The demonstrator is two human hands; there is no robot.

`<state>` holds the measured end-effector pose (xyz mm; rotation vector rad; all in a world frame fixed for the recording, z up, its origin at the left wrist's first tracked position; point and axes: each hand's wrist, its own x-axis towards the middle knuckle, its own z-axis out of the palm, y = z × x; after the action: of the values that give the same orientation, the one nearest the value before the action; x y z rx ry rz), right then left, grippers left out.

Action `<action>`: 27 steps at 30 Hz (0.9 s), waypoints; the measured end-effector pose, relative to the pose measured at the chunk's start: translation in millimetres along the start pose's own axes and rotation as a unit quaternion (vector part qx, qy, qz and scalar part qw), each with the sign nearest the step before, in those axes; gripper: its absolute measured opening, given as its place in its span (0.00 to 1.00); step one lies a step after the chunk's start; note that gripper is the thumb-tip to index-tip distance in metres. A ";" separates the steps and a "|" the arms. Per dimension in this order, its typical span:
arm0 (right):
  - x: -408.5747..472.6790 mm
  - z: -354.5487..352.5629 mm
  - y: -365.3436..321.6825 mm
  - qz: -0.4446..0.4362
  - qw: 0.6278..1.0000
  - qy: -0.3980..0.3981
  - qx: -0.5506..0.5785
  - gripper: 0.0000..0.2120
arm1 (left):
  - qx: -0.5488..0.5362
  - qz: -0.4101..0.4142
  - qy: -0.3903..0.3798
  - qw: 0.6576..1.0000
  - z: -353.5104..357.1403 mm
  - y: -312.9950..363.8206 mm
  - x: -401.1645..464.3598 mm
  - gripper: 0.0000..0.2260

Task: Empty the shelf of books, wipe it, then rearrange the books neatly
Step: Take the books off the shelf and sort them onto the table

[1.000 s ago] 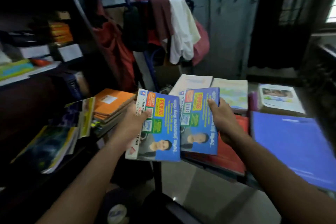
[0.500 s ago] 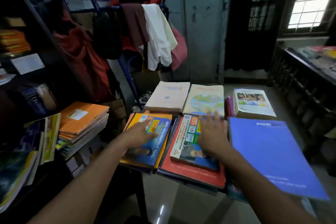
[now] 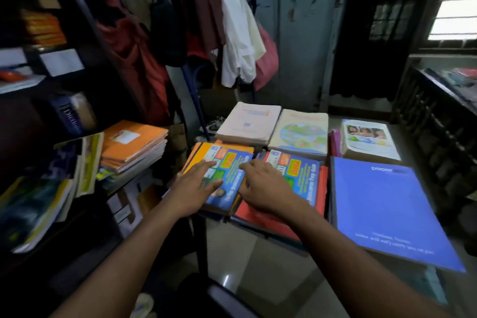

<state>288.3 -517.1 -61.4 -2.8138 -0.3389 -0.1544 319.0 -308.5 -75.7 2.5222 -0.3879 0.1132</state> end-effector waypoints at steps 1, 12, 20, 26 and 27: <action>2.4 3.1 -18.2 -0.031 0.999 -0.002 0.032 0.27 | -0.020 0.001 0.030 0.999 -12.0 -4.8 -17.5 0.23; -29.3 84.9 -293.6 -0.406 0.889 -0.101 0.186 0.27 | 0.073 -0.244 0.395 0.883 -149.0 -113.5 -318.3 0.12; -47.0 136.2 -447.5 -0.480 0.870 -0.091 0.072 0.42 | 0.315 -0.447 0.441 0.712 -160.3 -175.0 -451.4 0.38; -49.8 167.7 -503.8 -0.515 0.853 -0.084 0.003 0.49 | 0.188 -0.417 0.508 0.730 -149.0 -197.1 -465.0 0.39; -52.9 171.6 -510.0 -0.520 0.850 -0.085 -0.006 0.50 | 0.173 -0.401 0.518 0.736 -148.2 -200.3 -465.5 0.39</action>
<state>122.9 -3.0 -87.1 -2.3183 -1.8572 -0.1230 -64.6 49.2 -136.4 2.2564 1.2402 1.2394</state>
